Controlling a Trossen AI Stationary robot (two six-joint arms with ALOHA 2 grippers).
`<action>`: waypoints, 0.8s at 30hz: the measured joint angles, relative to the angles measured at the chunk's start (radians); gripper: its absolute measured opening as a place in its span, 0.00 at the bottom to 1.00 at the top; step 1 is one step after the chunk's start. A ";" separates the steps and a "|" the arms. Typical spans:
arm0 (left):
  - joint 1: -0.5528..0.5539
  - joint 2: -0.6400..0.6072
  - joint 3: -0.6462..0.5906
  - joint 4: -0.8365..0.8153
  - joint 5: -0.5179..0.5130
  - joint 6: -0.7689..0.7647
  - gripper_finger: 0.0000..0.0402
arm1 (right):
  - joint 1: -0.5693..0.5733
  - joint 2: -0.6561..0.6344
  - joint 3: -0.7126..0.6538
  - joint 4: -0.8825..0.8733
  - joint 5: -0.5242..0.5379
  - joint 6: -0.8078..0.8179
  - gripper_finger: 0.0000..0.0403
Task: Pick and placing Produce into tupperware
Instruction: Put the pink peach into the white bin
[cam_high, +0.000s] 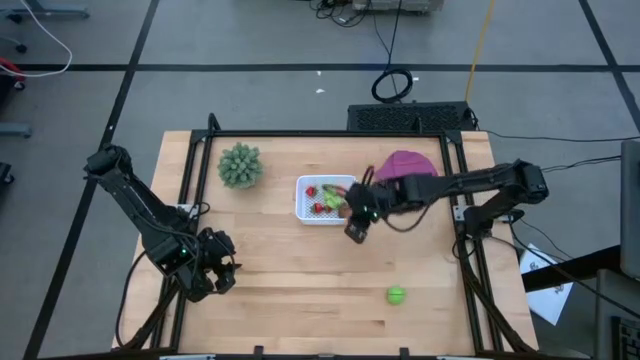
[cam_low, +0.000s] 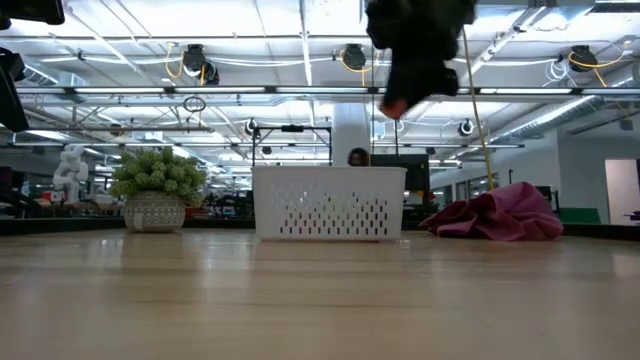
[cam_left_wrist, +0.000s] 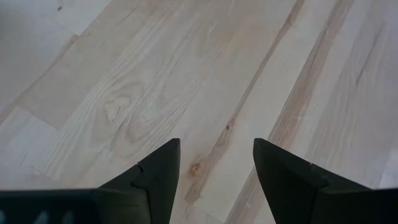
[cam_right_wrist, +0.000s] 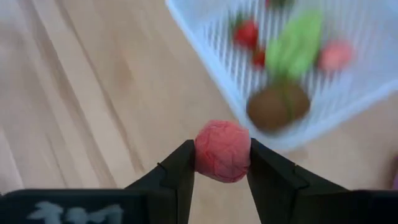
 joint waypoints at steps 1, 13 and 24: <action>0.000 0.000 0.000 0.000 0.000 0.000 0.52 | -0.020 0.000 0.010 0.017 -0.003 -0.022 0.30; 0.002 0.000 0.000 -0.001 0.000 -0.001 0.52 | -0.226 0.128 0.068 0.169 -0.239 -0.244 0.30; 0.002 0.000 0.000 -0.002 -0.003 0.001 0.52 | -0.297 0.462 0.580 -0.308 -0.206 -0.435 0.30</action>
